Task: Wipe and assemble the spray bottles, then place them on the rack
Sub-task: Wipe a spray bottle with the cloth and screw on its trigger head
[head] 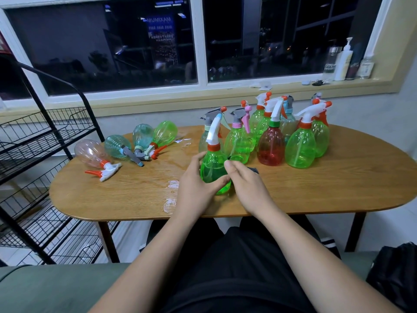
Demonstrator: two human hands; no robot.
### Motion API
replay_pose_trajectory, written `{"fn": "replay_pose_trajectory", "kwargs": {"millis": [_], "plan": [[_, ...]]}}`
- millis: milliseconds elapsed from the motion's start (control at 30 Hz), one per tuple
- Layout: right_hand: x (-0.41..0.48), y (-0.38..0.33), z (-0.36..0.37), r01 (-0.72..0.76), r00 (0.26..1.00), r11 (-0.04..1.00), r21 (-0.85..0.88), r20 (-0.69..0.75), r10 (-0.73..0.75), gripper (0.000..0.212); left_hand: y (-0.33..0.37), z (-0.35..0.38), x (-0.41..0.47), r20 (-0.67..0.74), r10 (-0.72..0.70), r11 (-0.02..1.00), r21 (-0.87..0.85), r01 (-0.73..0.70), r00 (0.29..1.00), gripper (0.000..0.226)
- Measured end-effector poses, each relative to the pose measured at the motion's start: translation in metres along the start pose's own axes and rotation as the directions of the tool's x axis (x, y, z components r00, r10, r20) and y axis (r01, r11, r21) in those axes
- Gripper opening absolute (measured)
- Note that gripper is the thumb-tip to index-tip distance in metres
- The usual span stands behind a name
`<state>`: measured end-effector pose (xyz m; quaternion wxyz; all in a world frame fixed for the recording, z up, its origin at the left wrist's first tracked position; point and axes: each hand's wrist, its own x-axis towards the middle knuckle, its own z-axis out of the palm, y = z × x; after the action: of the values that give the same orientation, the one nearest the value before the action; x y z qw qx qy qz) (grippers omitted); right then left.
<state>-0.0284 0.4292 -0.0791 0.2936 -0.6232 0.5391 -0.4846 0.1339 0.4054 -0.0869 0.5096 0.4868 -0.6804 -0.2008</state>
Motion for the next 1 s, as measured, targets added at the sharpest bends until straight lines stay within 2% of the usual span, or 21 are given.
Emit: {"fn": "replay_pose_trajectory", "kwargs": {"millis": [100,167,267,333,467,567,667,767,900,1000], "plan": [[0.004,0.005,0.000,-0.023,0.998,0.989,0.148,-0.058,0.032,0.047,-0.002,-0.002,0.000,-0.034,-0.040,0.997,-0.062,0.038,0.999,0.076],[0.007,0.009,0.000,-0.062,0.997,0.963,0.262,-0.032,0.073,0.054,-0.002,-0.004,0.000,-0.082,-0.065,0.988,-0.147,0.052,0.994,0.075],[0.009,0.009,-0.001,-0.131,0.991,0.910,0.392,0.066,0.114,0.028,-0.001,-0.005,0.000,-0.165,-0.094,0.968,-0.245,0.052,0.982,0.072],[0.009,0.008,-0.004,-0.152,0.988,0.889,0.432,0.091,0.125,0.024,0.000,-0.005,0.000,-0.202,-0.116,0.955,-0.292,0.053,0.972,0.073],[0.011,0.008,-0.006,-0.209,0.978,0.846,0.490,0.124,0.169,0.036,0.005,-0.005,-0.003,-0.218,-0.124,0.943,-0.330,0.047,0.968,0.074],[0.011,0.008,-0.006,-0.229,0.973,0.826,0.514,0.149,0.177,0.046,0.010,0.001,-0.006,-0.198,-0.090,0.945,-0.328,0.021,0.976,0.075],[0.010,0.003,-0.007,-0.248,0.967,0.803,0.542,0.185,0.174,0.038,0.017,0.007,-0.005,-0.180,-0.051,0.950,-0.313,-0.008,0.982,0.078],[0.010,0.004,-0.011,-0.272,0.960,0.737,0.619,0.232,0.159,0.035,0.024,0.011,0.002,-0.197,-0.027,0.952,-0.303,-0.035,0.980,0.077],[0.009,0.005,-0.016,-0.319,0.941,0.662,0.678,0.309,0.138,0.057,0.025,0.005,0.014,-0.253,-0.011,0.975,-0.216,-0.046,0.967,0.072],[0.008,0.001,-0.020,-0.308,0.949,0.640,0.704,0.277,0.152,0.069,0.020,-0.004,0.016,-0.246,-0.041,0.982,-0.188,-0.006,0.968,0.073]]}}
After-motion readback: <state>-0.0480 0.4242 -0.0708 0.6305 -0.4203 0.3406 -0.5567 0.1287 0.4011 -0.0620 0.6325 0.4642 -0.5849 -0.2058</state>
